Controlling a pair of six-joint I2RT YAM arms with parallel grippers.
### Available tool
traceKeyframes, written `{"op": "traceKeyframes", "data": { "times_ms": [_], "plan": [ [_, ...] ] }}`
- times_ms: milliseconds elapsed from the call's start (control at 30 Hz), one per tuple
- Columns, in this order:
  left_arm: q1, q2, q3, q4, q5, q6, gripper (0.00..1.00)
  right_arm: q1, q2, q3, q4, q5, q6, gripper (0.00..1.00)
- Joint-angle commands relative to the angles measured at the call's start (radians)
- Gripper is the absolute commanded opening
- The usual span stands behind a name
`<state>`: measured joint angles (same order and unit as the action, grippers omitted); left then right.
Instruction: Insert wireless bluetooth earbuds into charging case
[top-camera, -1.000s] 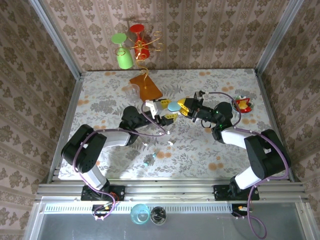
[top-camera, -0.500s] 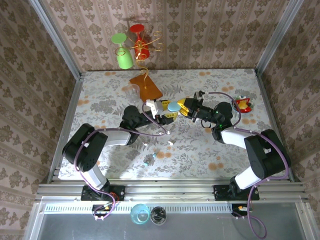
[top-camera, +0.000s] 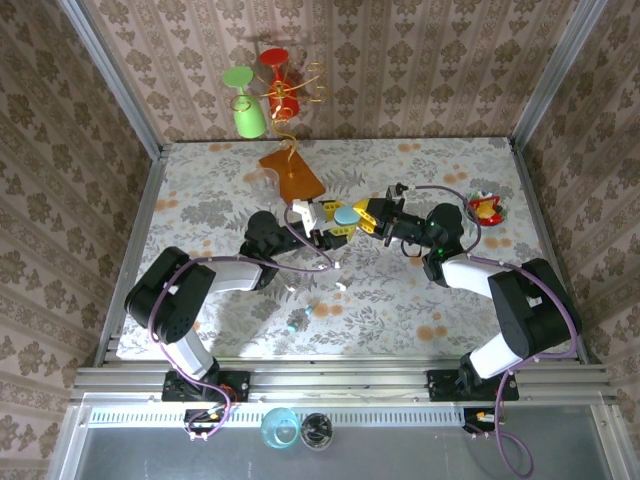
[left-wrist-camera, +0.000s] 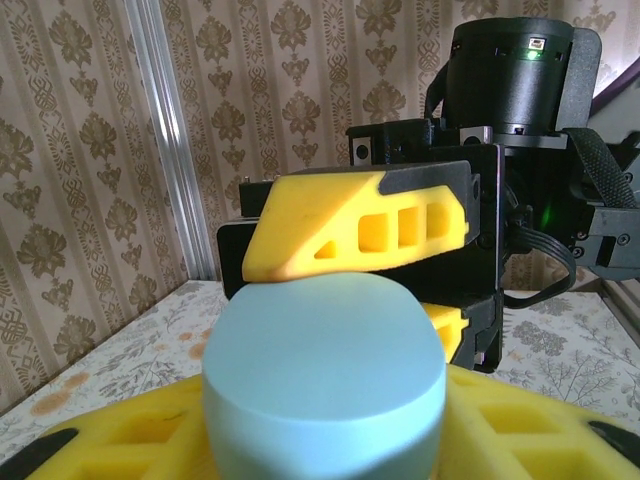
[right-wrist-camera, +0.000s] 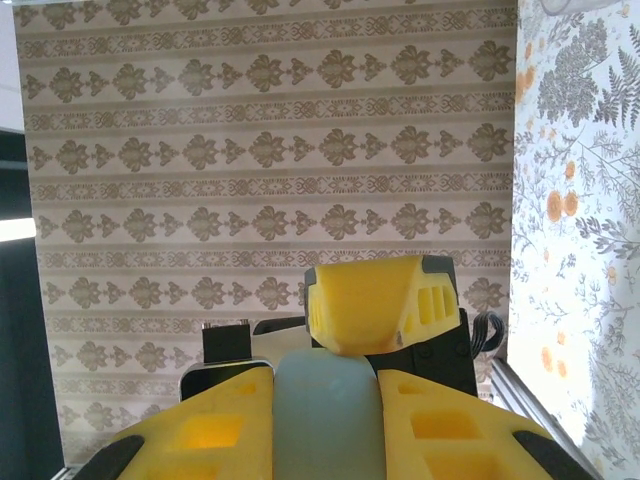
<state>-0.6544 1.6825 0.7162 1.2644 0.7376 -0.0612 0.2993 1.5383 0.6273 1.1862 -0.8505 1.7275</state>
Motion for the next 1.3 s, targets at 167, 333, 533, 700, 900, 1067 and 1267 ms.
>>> {"op": "traceKeyframes", "data": {
  "times_ms": [167,333,533,700,900,1067,1267],
  "plan": [
    [-0.006,0.009,0.028,0.027,0.041,-0.025,0.38,0.006,-0.004,0.033,-0.018,-0.019,-0.024,0.10],
    [-0.005,0.011,0.020,0.027,0.029,-0.019,0.45,0.007,-0.005,0.034,0.026,-0.009,0.003,0.10],
    [-0.005,0.010,0.012,0.030,0.019,-0.011,0.52,0.007,0.003,0.033,0.067,-0.004,0.038,0.10],
    [-0.005,0.004,0.009,0.029,0.019,-0.010,0.48,0.007,0.007,0.028,0.061,-0.002,0.033,0.10],
    [-0.006,-0.004,0.011,0.030,0.019,-0.016,0.53,0.007,-0.002,0.025,0.011,-0.006,0.003,0.10],
    [-0.007,-0.001,0.016,0.030,0.021,-0.018,0.52,0.007,0.003,0.026,0.010,-0.006,0.000,0.10],
    [-0.007,0.001,0.022,0.029,0.028,-0.027,0.50,0.008,0.008,0.028,-0.006,-0.010,-0.012,0.10]
  ]
}}
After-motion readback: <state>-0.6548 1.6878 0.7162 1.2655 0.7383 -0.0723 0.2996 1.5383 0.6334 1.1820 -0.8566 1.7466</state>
